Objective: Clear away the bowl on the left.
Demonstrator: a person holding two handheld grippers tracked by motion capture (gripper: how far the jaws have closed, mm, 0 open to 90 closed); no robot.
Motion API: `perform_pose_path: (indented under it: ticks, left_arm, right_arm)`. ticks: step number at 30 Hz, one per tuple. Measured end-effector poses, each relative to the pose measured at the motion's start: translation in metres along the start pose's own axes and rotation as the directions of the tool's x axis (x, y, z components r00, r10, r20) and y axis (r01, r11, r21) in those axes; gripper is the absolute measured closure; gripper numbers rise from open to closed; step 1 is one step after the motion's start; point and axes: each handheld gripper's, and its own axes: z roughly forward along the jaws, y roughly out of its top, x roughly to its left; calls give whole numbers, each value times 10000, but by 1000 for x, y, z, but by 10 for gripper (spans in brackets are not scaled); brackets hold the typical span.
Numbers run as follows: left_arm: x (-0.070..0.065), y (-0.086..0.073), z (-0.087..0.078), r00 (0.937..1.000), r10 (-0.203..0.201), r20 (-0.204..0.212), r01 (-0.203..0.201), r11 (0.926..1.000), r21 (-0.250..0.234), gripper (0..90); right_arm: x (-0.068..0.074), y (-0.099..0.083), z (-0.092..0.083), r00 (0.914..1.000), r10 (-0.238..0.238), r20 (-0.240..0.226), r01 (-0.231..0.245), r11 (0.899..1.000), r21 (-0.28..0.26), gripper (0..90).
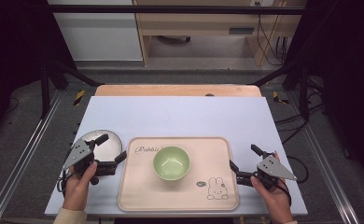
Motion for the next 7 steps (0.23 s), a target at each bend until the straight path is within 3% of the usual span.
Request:
perform_pose_path:
  ticks: [2,7]
  left_arm:
    - [-1,-4,1,9998,-175,7,175,9998,61,32]
    - [-4,-6,3,9998,-165,108,163,9997,200,32]
  right_arm:
    - [0,0,0,10000,3,-16,-3,10000,-4,49]
    - [1,1,-1,10000,-11,-39,11,10000,-35,48]
